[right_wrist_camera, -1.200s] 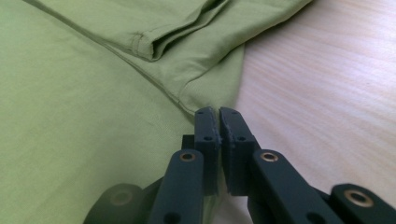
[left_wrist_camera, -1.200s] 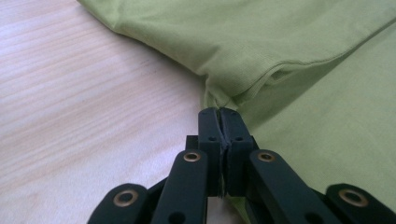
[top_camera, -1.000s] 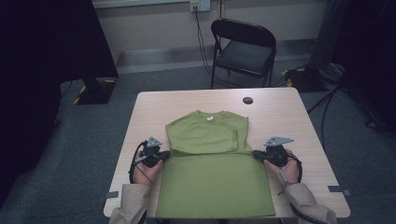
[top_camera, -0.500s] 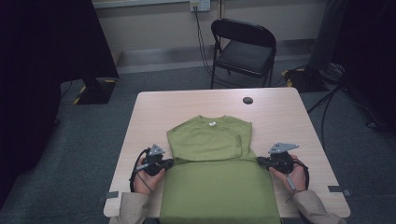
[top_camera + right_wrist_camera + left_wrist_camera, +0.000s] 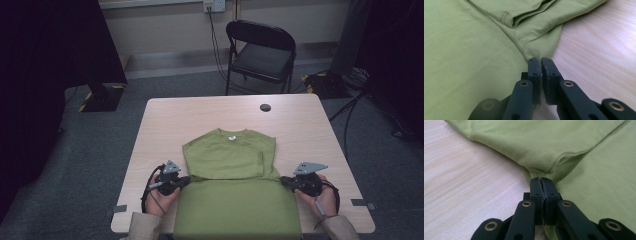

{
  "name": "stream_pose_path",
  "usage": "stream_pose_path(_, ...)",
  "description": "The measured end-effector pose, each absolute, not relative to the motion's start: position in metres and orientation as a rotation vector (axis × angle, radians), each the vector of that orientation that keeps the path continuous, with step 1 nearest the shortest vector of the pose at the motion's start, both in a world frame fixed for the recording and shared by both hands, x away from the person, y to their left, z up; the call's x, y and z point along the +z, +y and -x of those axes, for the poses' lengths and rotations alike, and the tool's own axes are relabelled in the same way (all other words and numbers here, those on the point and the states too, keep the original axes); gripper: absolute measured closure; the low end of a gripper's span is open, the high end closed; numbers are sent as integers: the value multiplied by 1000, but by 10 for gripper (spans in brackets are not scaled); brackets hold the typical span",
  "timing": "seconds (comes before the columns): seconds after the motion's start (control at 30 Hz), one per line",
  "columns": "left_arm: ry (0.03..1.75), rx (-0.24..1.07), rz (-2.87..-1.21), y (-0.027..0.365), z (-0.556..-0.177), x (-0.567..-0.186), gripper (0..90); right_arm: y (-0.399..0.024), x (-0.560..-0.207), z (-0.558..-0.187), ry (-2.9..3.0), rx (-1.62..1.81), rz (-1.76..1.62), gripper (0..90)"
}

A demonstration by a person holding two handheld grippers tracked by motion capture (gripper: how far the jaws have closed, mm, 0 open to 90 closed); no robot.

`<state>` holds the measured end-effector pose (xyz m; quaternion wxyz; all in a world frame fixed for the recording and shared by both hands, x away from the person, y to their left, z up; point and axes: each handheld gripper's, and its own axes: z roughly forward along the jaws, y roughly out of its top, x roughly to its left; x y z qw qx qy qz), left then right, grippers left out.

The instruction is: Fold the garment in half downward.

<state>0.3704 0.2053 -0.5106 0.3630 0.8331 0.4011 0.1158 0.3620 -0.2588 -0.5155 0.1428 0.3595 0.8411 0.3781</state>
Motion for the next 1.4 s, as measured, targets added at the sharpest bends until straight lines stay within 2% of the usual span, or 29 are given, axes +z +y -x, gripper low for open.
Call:
stream_pose_path(0.8,1016,251,-2122,206,-353,-513,883,-263,-517,-340,2426,1118,-1041,851)
stream_pose_path(0.87,1016,253,-2112,206,-353,-513,878,-264,-517,-340,2413,1122,-1059,789)
stream_pose_path(0.9,1010,273,-2114,207,-353,-514,854,-265,-518,-341,2401,1131,-1067,731)
stream_pose_path(0.93,1000,295,-2116,207,-354,-514,774,-265,-518,-341,2376,1131,-1066,612)
stream_pose_path(0.97,1001,302,-2112,207,-355,-514,647,-265,-518,-341,2339,1140,-1087,468)
stream_pose_path(1.0,1002,296,-2098,208,-357,-514,506,-266,-517,-342,2313,1157,-1107,380)
stream_pose_path(1.07,1013,311,-2086,210,-360,-514,309,-266,-514,-346,2282,1166,-1115,191)
stream_pose_path(1.1,1022,313,-2080,210,-362,-513,203,-265,-512,-348,2272,1158,-1119,124)
stream_pose_path(1.2,1013,336,-2092,210,-366,-513,83,-262,-513,-356,2316,1139,-1108,0)
stream_pose_path(1.4,1012,359,-2137,209,-370,-521,33,-253,-523,-365,2419,1052,-1038,16)
